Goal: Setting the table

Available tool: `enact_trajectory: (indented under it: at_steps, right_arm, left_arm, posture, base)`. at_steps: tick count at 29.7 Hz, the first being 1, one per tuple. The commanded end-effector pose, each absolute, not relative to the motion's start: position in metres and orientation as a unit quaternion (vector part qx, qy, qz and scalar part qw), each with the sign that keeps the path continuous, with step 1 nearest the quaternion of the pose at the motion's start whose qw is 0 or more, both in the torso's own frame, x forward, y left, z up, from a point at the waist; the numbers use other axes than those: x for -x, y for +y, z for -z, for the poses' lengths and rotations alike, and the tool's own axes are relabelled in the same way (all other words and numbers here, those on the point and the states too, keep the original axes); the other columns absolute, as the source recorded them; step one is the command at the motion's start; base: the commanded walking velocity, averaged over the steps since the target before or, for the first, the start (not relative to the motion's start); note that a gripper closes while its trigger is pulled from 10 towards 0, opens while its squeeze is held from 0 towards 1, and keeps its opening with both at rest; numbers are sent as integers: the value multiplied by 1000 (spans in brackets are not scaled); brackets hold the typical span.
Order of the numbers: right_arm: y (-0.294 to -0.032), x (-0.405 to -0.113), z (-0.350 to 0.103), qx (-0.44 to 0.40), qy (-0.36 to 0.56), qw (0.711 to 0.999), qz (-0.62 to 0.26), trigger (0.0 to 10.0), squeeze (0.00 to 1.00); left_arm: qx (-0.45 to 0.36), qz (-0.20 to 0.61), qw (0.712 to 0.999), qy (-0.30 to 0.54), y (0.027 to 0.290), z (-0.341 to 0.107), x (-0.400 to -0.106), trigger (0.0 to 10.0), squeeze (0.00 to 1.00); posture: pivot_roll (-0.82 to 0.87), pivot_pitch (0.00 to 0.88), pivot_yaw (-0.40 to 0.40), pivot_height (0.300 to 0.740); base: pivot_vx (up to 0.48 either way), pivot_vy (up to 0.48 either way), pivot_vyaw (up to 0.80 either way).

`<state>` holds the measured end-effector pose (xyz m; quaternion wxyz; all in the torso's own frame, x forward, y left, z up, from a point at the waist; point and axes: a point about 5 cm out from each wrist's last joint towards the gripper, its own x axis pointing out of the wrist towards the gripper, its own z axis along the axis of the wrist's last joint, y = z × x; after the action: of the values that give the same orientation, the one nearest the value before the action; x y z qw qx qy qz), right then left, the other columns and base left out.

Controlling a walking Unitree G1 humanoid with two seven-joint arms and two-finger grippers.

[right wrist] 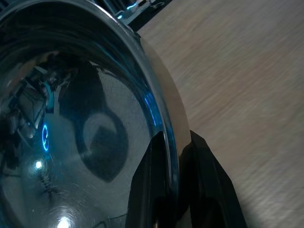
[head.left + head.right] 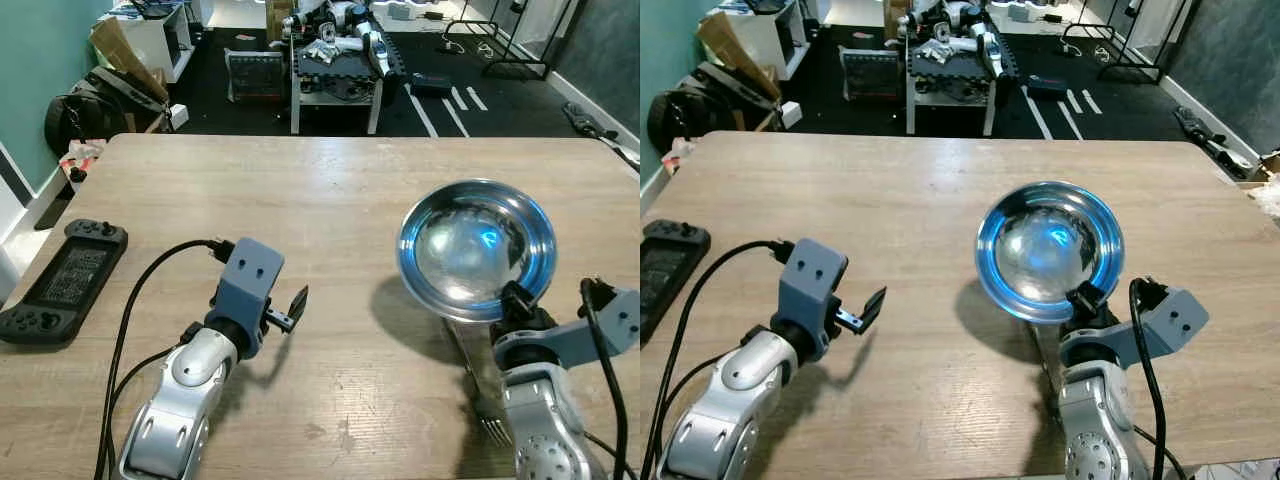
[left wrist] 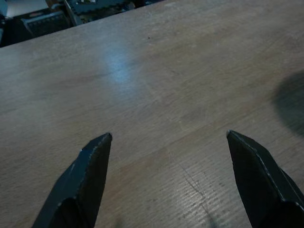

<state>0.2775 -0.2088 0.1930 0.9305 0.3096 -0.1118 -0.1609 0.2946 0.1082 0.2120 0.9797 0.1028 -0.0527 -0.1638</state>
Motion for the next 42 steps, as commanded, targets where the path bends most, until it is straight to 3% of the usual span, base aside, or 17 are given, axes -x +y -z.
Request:
enact_trajectory:
  at_steps: [1, 7, 19, 42]
  right_arm:
    - [-209, -273, -195, -295, -124, 934, 161, 10000, 0]
    - [-197, -274, -192, -256, -119, 951, 127, 10000, 0]
    - [-195, -281, -188, -238, -109, 958, 121, 10000, 0]
    - [-203, -285, -181, -236, -98, 957, 137, 10000, 0]
  left_arm:
    - [-97, 156, 981, -54, 110, -210, -294, 10000, 0]
    - [-85, 139, 985, -58, 113, -211, -298, 10000, 0]
    - [-82, 128, 986, -61, 113, -210, -304, 10000, 0]
    - [-82, 134, 985, -64, 115, -208, -310, 10000, 0]
  posture:
    - [30, 162, 61, 740]
    - [28, 153, 63, 740]
    - [26, 134, 59, 740]
    - [24, 122, 63, 740]
  base:
    - [0, 0, 0]
    - [0, 0, 0]
    - [0, 0, 0]
    - [0, 0, -780]
